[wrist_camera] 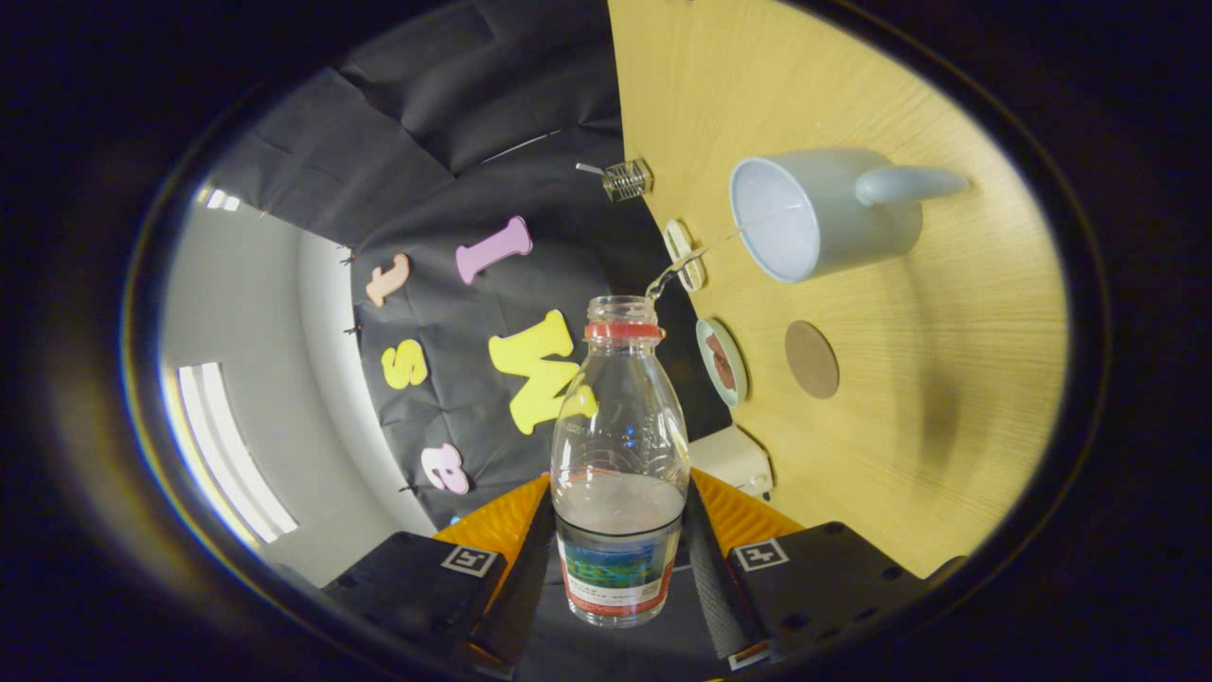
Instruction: Take the bottle from table, then pour the juice into the cup, finally place the bottle on the coaster
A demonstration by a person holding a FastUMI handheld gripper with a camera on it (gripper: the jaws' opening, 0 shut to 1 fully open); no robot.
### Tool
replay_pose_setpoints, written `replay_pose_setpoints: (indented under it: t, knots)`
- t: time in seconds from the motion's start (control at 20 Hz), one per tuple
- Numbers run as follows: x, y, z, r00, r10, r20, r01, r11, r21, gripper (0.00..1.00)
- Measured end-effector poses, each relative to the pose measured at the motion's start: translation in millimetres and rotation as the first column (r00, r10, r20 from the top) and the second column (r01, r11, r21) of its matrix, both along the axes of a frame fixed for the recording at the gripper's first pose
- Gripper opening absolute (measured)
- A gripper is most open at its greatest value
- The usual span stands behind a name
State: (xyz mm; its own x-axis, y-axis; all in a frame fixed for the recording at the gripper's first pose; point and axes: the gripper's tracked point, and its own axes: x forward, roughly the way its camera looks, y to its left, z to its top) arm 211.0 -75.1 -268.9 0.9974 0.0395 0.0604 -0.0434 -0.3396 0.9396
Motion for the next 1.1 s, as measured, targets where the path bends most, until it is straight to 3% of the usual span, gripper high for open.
replay_pose_setpoints:
  t: [0.7,1.1]
  knots:
    - [11,-12,20,1.000,0.008,0.015,-0.010,0.991,0.136,0.75]
    - [18,-13,23,0.999,0.038,-0.005,-0.035,0.962,0.272,0.76]
